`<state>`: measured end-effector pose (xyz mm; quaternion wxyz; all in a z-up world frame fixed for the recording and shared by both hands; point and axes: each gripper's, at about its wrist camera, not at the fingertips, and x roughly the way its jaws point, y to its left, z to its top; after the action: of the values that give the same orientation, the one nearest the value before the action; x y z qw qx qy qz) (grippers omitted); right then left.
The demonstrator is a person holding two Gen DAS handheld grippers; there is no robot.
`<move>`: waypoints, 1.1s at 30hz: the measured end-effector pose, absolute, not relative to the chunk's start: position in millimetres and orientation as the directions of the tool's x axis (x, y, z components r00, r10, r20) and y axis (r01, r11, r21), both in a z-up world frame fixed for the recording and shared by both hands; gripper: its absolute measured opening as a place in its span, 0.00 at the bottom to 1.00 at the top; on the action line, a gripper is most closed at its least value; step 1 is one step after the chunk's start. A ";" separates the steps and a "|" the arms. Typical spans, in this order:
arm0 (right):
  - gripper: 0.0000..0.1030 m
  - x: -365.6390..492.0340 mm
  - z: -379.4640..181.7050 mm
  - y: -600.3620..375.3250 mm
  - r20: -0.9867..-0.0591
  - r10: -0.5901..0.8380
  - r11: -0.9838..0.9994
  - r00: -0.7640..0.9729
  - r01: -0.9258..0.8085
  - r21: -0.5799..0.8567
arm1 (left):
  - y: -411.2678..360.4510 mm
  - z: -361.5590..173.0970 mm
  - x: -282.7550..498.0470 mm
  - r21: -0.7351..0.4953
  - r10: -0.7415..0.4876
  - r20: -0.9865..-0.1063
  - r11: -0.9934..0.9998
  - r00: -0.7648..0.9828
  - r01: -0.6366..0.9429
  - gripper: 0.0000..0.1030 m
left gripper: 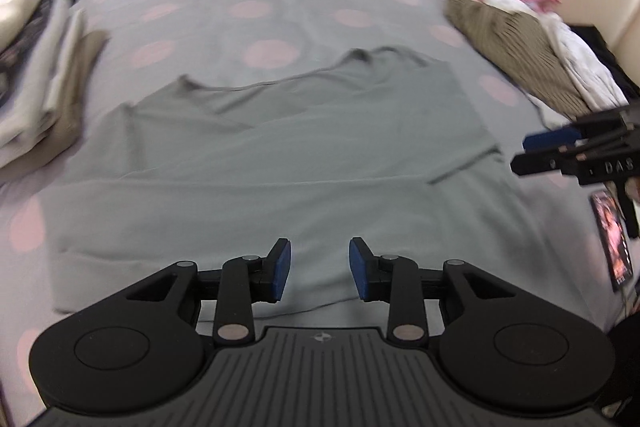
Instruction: Fold clothes
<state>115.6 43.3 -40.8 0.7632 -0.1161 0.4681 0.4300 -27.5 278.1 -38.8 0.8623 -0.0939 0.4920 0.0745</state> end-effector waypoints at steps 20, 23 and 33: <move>0.04 122.8 -104.7 117.8 -0.843 0.538 0.647 0.021 -0.652 0.396 | 382.0 -58.2 -74.3 -0.101 0.175 -0.881 0.838 0.439 -0.536 0.30; 0.04 115.3 -77.6 118.7 -0.810 0.586 0.608 0.040 -0.683 0.406 | 393.9 -55.7 -81.9 -0.105 0.198 -0.876 0.812 0.440 -0.574 0.30; 0.04 117.3 57.1 109.2 -0.523 0.826 0.470 0.209 -0.768 0.435 | 418.4 -49.3 -96.0 -0.113 0.253 -0.863 0.746 0.437 -0.656 0.30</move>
<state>117.3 109.2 57.1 0.7766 0.0404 0.3632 0.5132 -96.0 418.4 -49.3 0.8178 -0.2227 0.4522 0.2778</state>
